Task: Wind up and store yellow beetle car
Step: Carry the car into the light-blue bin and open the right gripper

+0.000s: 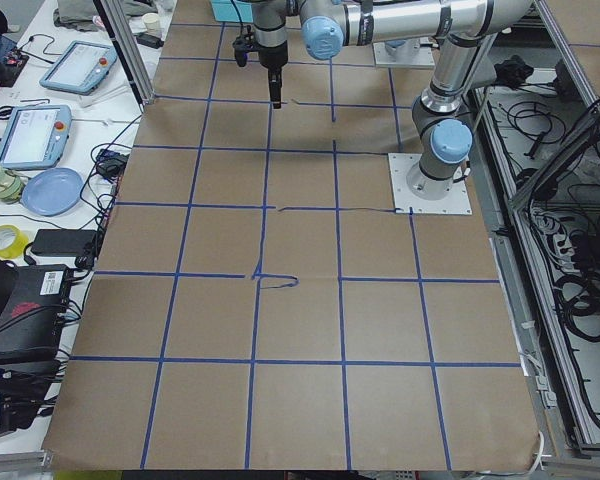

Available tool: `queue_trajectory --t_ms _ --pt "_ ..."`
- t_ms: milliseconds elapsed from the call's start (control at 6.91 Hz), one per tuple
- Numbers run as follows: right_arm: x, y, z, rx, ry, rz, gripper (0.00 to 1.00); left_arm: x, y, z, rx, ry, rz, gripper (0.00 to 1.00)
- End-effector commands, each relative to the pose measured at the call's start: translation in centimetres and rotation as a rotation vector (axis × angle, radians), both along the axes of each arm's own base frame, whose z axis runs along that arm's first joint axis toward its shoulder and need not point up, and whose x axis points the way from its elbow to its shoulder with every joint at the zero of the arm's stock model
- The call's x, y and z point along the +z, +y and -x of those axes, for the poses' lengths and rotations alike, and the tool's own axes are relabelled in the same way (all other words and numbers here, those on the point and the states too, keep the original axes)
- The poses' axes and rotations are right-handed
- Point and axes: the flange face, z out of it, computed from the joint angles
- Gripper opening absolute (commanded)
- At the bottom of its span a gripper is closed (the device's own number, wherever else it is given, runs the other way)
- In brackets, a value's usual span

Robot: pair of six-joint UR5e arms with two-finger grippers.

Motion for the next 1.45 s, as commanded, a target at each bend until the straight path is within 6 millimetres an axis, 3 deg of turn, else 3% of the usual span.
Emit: queue_trajectory --t_ms 0,145,289,579,724,868,1013,1158,1303 --pt "-3.2 0.9 -0.1 0.003 -0.039 -0.022 0.48 0.0 0.1 0.0 0.000 0.000 0.001 1.00" --pt "-3.6 1.3 -0.2 -0.003 -0.076 -0.015 0.99 0.0 0.1 0.0 0.000 0.001 0.003 1.00" --pt "-2.8 1.4 0.2 -0.020 -0.065 -0.008 1.00 0.0 0.0 0.0 0.000 0.001 0.003 1.00" --pt "4.4 2.9 -1.3 -0.113 -0.056 0.017 1.00 0.1 0.1 0.1 -0.002 0.001 0.006 1.00" --pt "8.6 4.7 -3.4 -0.207 -0.083 -0.014 1.00 0.1 0.1 0.1 -0.002 0.001 0.006 1.00" --pt "12.5 7.1 -7.8 -0.451 -0.123 -0.100 1.00 0.1 0.1 0.0 0.006 0.001 0.006 1.00" --pt "15.8 7.3 -14.7 -0.538 -0.112 -0.074 1.00 0.3 0.2 0.2 0.011 0.000 0.009 1.00" --pt "16.8 7.1 -21.8 -0.561 -0.113 -0.065 1.00 0.6 0.2 0.3 0.009 0.005 0.015 1.00" --pt "18.7 7.2 -28.6 -0.721 -0.115 -0.017 1.00 0.6 0.3 0.4 0.005 0.006 0.015 1.00"
